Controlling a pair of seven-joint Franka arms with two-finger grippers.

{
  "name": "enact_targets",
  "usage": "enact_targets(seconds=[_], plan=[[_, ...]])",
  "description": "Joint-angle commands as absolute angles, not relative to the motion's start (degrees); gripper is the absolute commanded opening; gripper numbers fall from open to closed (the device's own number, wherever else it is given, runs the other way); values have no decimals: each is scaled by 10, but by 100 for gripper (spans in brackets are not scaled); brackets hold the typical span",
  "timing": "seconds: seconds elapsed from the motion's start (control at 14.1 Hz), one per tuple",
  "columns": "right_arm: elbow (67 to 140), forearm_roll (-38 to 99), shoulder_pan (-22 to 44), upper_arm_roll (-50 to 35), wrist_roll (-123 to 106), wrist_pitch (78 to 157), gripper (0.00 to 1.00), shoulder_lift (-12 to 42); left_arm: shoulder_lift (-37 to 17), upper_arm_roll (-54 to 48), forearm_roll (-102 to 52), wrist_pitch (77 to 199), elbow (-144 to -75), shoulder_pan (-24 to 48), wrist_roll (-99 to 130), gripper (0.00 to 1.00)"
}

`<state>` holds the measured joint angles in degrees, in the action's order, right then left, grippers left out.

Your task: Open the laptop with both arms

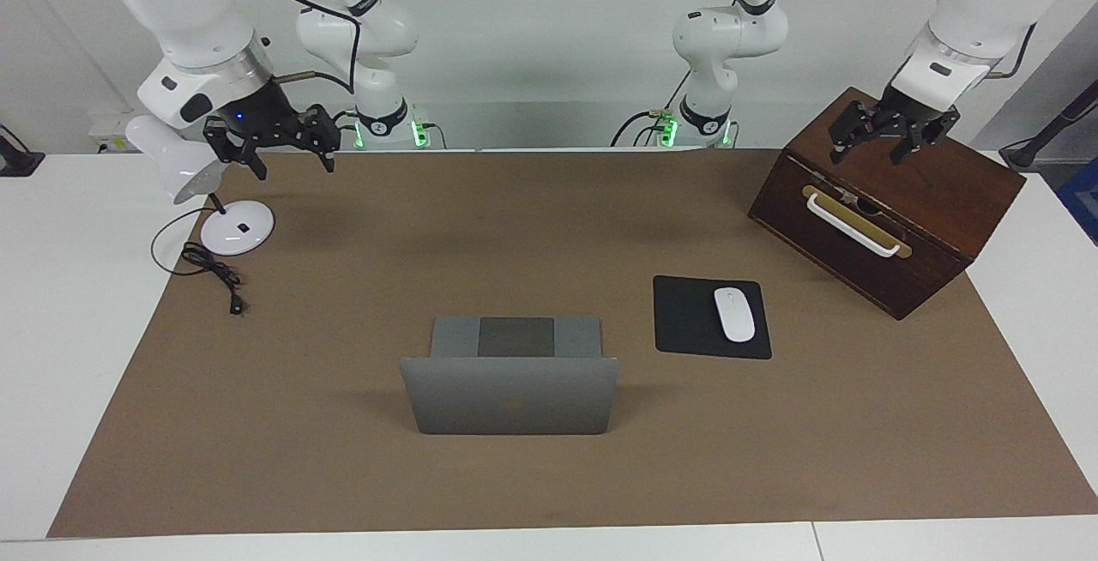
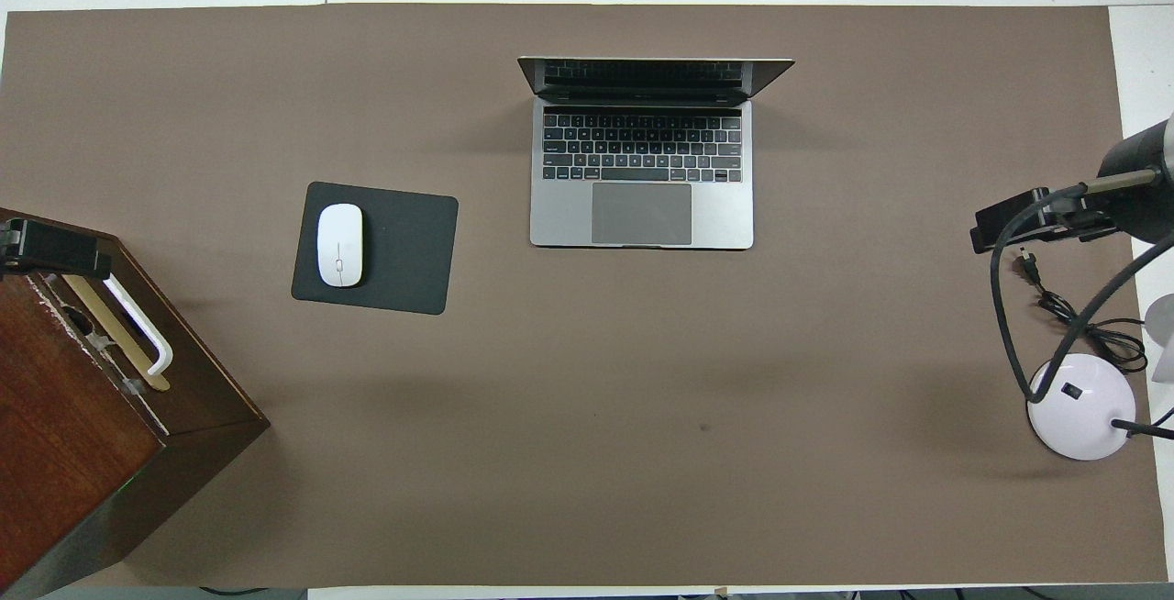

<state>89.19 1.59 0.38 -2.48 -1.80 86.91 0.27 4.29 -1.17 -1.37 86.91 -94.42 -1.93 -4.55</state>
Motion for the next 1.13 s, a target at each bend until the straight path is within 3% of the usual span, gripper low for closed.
enact_targets(seconds=[0.0, 1.06], plan=[[914, -10, 4, -26, -29, 888, 100, -12, 61, -13, -6, 883, -965, -17, -37, 100], [911, -5, 3, -21, -26, 887, 100, -10, 60, -13, -6, 886, -963, -19, -38, 100]])
